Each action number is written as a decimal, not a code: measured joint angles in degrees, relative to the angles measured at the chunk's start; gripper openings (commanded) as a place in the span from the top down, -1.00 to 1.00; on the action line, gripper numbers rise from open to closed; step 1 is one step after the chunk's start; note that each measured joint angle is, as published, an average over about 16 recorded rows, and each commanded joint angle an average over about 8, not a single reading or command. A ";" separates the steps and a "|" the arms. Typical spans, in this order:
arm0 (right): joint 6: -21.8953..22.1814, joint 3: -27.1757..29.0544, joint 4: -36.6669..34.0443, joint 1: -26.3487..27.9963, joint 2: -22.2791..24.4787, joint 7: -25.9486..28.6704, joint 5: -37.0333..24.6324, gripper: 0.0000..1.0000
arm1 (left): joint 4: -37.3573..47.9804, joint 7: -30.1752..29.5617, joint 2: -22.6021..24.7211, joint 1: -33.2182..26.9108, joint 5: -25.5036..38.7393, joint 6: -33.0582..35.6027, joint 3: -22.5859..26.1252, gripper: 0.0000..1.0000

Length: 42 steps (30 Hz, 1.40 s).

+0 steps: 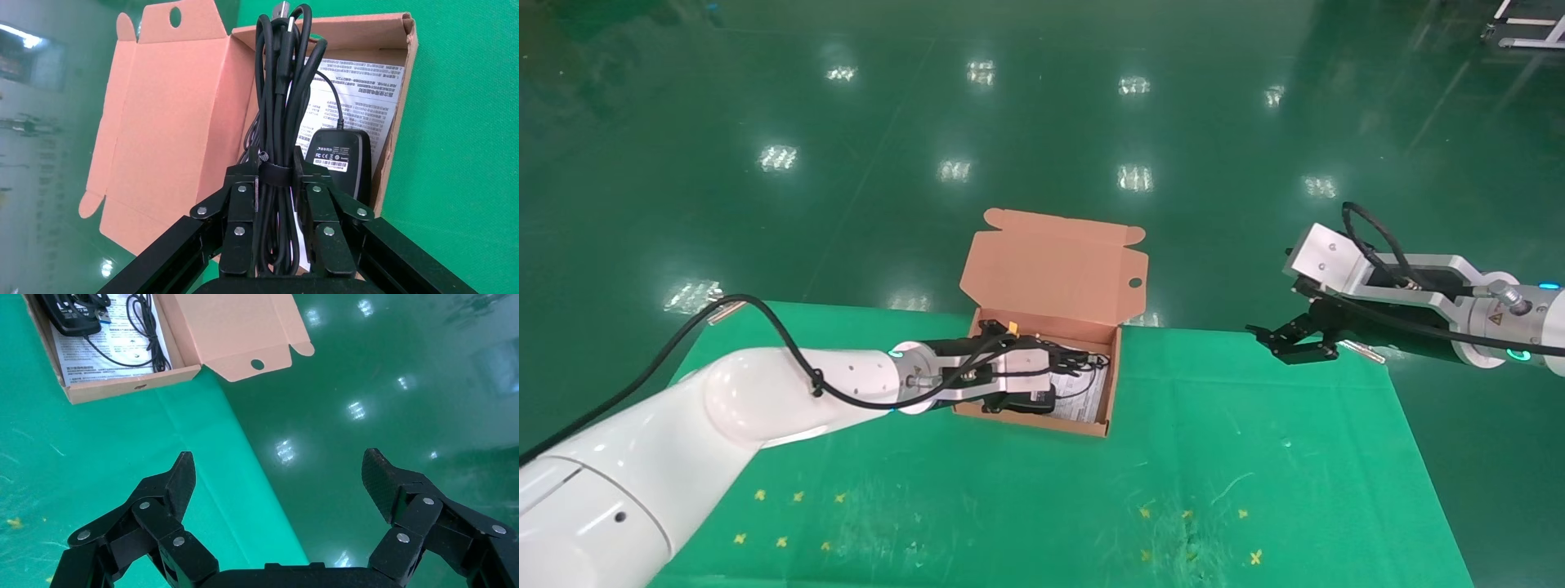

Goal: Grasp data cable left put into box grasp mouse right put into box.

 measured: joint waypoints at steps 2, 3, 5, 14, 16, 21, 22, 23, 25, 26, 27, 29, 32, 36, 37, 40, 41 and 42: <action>0.01 0.00 0.03 0.00 0.02 0.02 -0.02 -1.00 | 0.02 0.00 -0.03 0.00 -0.11 0.00 0.03 -1.00; 0.02 -0.01 0.05 0.00 0.03 0.04 -0.04 -1.00 | 0.01 0.00 -0.08 0.01 -0.22 0.00 0.07 -1.00; 0.03 -0.01 -0.04 -0.01 -0.03 0.01 -0.01 -1.00 | -0.25 -0.06 -0.26 0.02 -0.12 0.07 -0.01 -1.00; 1.28 0.81 0.84 1.62 0.24 -0.30 -0.84 -1.00 | -3.26 -1.70 -2.07 -1.35 -0.38 -1.49 -1.16 -1.00; 1.64 1.11 1.47 2.39 0.53 -0.42 -1.38 -1.00 | -4.18 -2.48 -2.69 -1.96 -0.74 -2.10 -1.65 -1.00; 2.49 1.87 3.42 4.62 1.47 -0.58 -3.09 -1.00 | -6.36 -4.46 -4.13 -3.64 -1.82 -3.80 -2.98 -1.00; 2.64 2.02 3.82 5.08 1.66 -0.61 -3.45 -1.00 | -6.78 -4.82 -4.42 -3.97 -2.03 -4.08 -3.29 -1.00; 2.75 2.16 4.20 5.51 1.85 -0.60 -3.77 -1.00 | -7.19 -5.20 -4.73 -4.23 -2.31 -4.24 -3.64 -1.00; 2.81 2.37 4.91 6.24 2.26 -0.60 -4.41 -1.00 | -7.97 -5.98 -5.41 -4.52 -3.04 -4.20 -4.41 -1.00; 2.71 2.48 5.25 6.49 2.46 -0.64 -4.67 -1.00 | -8.32 -6.37 -5.76 -4.55 -3.47 -4.01 -4.81 -1.00; 2.51 2.62 5.55 6.65 2.63 -0.69 -4.85 -1.00 | -8.68 -6.73 -6.14 -4.50 -3.92 -3.69 -5.21 -1.00; 1.98 3.00 5.98 6.71 2.89 -0.78 -4.96 -1.00 | -9.43 -7.29 -6.93 -4.26 -4.84 -2.87 -6.01 -1.00; 0.87 3.95 6.35 6.23 3.13 -0.93 -4.39 -1.00 | -10.70 -7.99 -8.27 -3.49 -6.42 -1.09 -7.33 -1.00; -1.30 5.89 6.64 4.74 3.30 -1.39 -2.59 -1.00 | -12.74 -9.14 -10.50 -1.93 -9.13 2.25 -9.53 -1.00; -1.96 6.50 6.70 4.23 3.33 -1.55 -1.98 -1.00 | -13.30 -9.46 -11.12 -1.47 -9.89 3.21 -10.13 -1.00; -4.25 8.61 6.87 2.46 3.41 -2.08 0.18 -1.00 | -15.01 -10.44 -13.01 -0.05 -12.21 6.17 -11.99 -1.00; -5.08 9.41 6.92 1.77 3.40 -2.28 1.06 -1.00 | -15.59 -10.77 -13.66 0.43 -12.99 7.17 -12.62 -1.00; -5.93 10.22 6.96 1.07 3.39 -2.49 1.95 -1.00 | -16.18 -11.11 -14.31 0.92 -13.80 8.19 -13.26 -1.00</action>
